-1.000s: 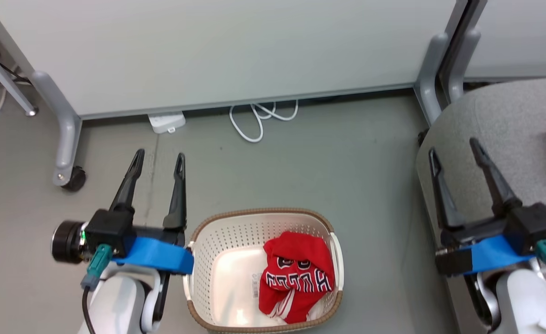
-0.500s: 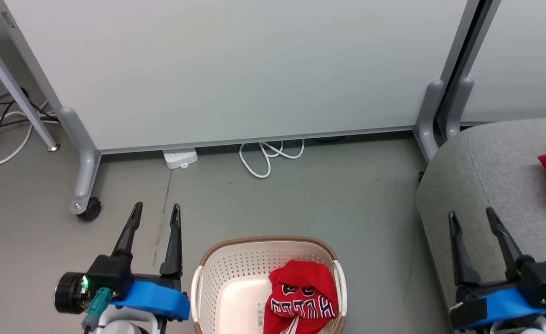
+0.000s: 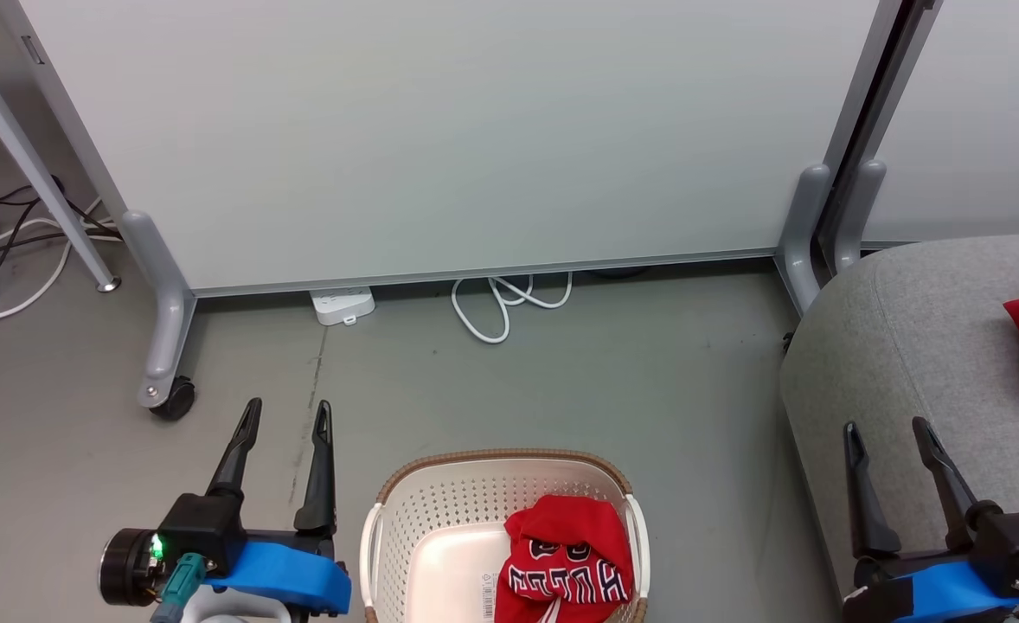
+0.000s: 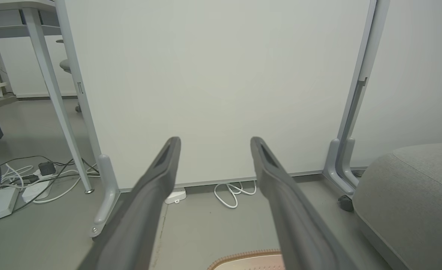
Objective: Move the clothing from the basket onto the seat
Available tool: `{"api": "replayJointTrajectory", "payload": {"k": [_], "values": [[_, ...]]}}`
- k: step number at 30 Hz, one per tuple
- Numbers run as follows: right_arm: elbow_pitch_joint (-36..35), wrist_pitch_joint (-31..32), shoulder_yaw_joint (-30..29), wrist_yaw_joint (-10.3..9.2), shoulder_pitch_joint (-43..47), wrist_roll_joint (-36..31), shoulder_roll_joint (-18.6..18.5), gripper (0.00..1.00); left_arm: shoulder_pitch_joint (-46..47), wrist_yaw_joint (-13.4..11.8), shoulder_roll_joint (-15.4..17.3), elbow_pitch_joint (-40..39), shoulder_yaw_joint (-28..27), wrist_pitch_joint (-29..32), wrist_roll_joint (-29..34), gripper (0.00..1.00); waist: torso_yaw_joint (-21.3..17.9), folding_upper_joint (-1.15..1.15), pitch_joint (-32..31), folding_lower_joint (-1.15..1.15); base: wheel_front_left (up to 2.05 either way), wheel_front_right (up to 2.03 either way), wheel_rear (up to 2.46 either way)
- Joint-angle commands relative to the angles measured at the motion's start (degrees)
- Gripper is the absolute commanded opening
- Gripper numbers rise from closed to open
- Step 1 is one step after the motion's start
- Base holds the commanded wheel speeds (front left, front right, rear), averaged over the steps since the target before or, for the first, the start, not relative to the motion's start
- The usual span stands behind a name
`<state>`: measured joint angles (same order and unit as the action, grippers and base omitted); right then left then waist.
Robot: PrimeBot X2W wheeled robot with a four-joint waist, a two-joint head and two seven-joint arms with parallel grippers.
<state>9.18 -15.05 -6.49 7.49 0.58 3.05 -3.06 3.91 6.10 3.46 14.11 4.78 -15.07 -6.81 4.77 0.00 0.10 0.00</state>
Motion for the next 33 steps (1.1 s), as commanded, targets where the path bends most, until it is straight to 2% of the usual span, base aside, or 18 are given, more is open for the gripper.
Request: {"api": "replayJointTrajectory", "payload": {"k": [1, 18, 25, 33], "values": [[0.11, -0.2, 0.0, 0.01, 0.8, 0.33, 0.2, 1.0, -0.1, 0.31, -0.1, 0.09, -0.28, -0.15, 0.31, 1.0, -0.02, 0.0, -0.05, 0.0, 0.0, 0.0, 0.0], [0.16, -0.2, 1.47, 0.01, -1.67, 0.64, 0.21, 1.0, 4.19, 1.24, -0.45, 2.28, 1.52, -0.15, 0.15, 1.0, -1.4, 0.0, 1.77, 0.0, 0.0, 0.0, 0.0], [-0.86, -0.2, 3.15, 0.01, -5.99, 0.22, 0.2, 1.0, 11.07, 1.55, 1.07, 7.24, 5.35, -0.14, -0.54, 1.0, -4.09, 0.0, 7.3, 0.0, 0.0, 0.0, 0.0], [-2.37, -0.19, 5.51, 0.01, -13.09, 0.33, 0.19, 1.0, 20.58, 1.37, 4.32, 15.56, 14.2, -0.15, -3.7, 1.0, -7.91, 0.0, 16.71, 0.0, 0.0, 0.0, 0.0]]}}
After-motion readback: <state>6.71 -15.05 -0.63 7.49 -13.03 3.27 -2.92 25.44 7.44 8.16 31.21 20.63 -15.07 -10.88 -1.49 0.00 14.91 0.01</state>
